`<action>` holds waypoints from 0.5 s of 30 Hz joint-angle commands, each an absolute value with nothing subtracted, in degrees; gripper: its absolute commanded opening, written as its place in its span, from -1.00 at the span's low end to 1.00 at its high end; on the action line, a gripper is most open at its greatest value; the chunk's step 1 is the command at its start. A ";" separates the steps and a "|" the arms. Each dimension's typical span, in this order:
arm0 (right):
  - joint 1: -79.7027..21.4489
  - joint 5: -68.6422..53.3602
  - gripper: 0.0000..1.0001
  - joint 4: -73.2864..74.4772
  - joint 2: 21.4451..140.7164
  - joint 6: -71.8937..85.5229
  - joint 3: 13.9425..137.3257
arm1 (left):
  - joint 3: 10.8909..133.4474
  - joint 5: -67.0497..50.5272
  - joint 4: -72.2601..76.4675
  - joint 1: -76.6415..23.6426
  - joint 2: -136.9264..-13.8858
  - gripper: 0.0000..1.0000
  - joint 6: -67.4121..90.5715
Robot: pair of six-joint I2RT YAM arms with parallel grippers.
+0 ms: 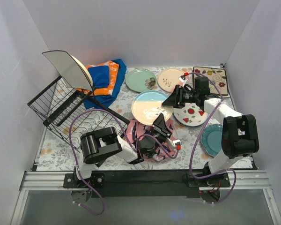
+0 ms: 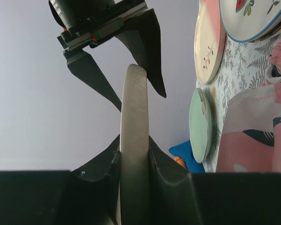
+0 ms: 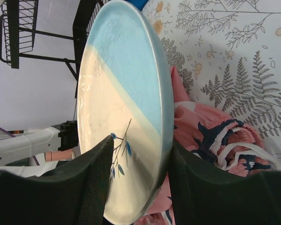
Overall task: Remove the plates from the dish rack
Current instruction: Place the plate at the center of the board.
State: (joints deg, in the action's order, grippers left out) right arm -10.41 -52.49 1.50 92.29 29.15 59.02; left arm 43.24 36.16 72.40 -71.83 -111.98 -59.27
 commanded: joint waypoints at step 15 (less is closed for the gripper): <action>-11.87 -59.94 -0.97 -37.20 92.37 61.29 57.39 | 48.86 37.08 104.59 -72.60 -113.03 0.35 -58.19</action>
